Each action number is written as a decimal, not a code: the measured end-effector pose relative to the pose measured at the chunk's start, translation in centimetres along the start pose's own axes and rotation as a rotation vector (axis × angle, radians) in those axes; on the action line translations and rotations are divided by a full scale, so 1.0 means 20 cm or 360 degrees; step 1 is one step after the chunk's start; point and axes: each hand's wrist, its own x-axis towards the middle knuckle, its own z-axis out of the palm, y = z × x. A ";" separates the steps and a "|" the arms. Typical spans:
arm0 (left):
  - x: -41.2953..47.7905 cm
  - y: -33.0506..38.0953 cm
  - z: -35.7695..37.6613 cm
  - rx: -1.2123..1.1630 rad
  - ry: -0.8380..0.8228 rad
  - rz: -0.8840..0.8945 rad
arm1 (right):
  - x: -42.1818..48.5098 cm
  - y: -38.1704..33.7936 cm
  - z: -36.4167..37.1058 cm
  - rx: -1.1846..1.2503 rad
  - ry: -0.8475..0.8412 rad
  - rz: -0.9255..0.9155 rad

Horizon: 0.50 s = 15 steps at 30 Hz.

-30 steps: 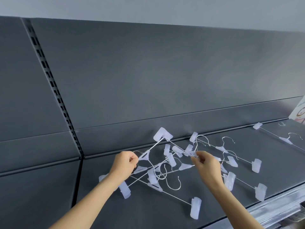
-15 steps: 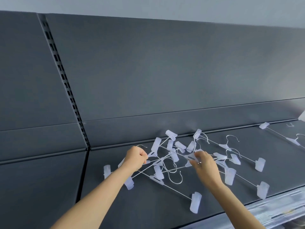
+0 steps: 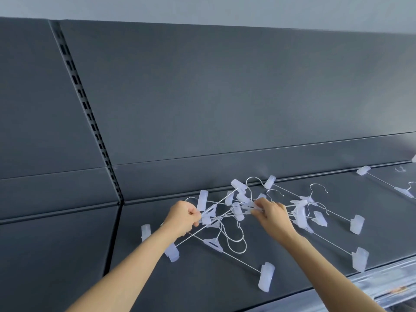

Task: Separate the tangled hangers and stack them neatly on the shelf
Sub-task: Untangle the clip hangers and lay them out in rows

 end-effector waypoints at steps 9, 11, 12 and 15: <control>-0.04 -0.08 -0.24 -0.0038 0.0156 -0.0042 | -0.06 0.00 -0.04 0.0488 0.0070 0.0265; -0.04 -0.09 -0.28 -0.0006 0.0255 0.0022 | -0.06 -0.05 -0.06 0.0587 0.0094 0.0244; -0.04 -0.10 -0.29 0.0030 0.0295 0.0053 | -0.06 -0.08 -0.07 0.0610 0.0101 0.0242; -0.07 -0.14 -0.35 0.0288 0.0444 0.0128 | -0.04 -0.16 -0.08 0.0663 0.0106 0.0199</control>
